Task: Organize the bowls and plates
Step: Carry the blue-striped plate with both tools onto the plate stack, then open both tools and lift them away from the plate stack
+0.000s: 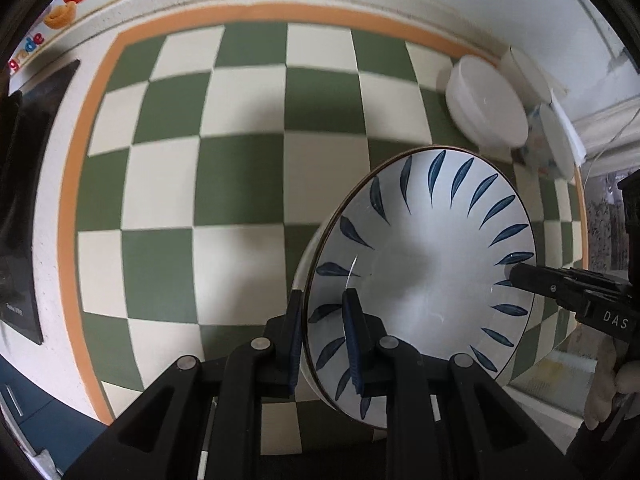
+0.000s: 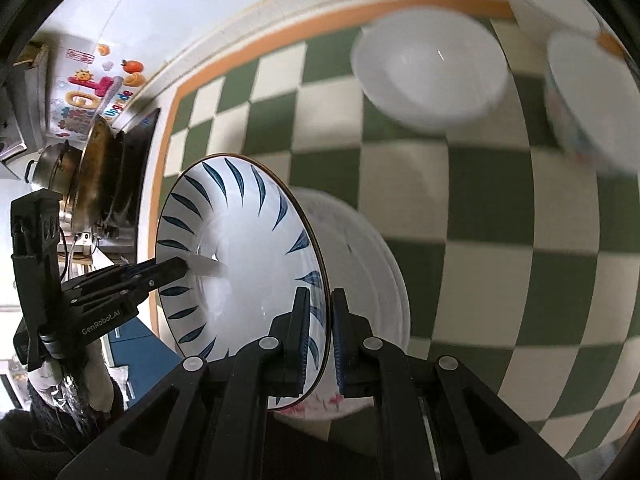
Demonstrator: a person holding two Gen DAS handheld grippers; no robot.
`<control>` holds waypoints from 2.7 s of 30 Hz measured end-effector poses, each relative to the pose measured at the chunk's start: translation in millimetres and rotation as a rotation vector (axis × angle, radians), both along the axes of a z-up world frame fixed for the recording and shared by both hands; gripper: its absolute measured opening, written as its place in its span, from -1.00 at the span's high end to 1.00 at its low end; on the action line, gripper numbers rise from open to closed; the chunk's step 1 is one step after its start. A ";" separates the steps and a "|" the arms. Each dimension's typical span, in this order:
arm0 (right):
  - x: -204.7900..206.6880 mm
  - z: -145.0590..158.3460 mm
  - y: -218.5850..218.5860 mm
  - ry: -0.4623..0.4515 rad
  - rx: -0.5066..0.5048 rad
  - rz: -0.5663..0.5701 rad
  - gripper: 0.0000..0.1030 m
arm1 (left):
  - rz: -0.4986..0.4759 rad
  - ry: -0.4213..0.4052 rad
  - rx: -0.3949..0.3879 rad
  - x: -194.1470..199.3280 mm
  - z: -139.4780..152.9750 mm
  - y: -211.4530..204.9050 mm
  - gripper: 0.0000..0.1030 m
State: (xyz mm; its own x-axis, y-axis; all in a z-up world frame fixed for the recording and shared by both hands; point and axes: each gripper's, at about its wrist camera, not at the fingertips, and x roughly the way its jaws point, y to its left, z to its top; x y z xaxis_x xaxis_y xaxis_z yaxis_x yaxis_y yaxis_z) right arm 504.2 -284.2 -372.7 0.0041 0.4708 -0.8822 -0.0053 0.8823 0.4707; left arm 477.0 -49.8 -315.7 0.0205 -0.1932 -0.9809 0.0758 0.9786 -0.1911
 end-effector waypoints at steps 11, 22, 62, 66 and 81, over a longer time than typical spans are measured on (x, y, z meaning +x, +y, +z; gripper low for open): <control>-26.4 -32.1 -11.1 0.045 0.008 -0.029 0.76 | -0.011 0.018 0.031 -7.0 -18.4 -9.5 0.66; -21.3 -40.0 -5.9 0.056 -0.014 -0.033 0.76 | -0.014 0.019 0.047 -8.8 -26.1 -18.7 0.65; -41.0 -5.4 12.0 -0.016 -0.196 -0.019 0.53 | 0.098 -0.047 0.100 -52.5 12.4 -14.8 0.63; -58.2 15.6 14.5 -0.054 -0.205 -0.023 0.37 | 0.090 -0.103 0.095 -72.5 36.9 -18.1 0.62; -169.7 159.8 33.2 -0.354 -0.249 -0.137 -0.78 | 0.063 -0.386 0.106 -150.9 149.0 2.5 -0.75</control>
State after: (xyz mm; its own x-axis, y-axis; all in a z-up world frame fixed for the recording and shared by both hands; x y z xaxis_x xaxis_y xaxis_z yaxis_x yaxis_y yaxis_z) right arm 334.5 -251.0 -212.9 0.3730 0.2185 -0.9017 -0.0031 0.9722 0.2343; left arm 326.1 -47.3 -166.7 0.4000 -0.0782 -0.9132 0.0616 0.9964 -0.0583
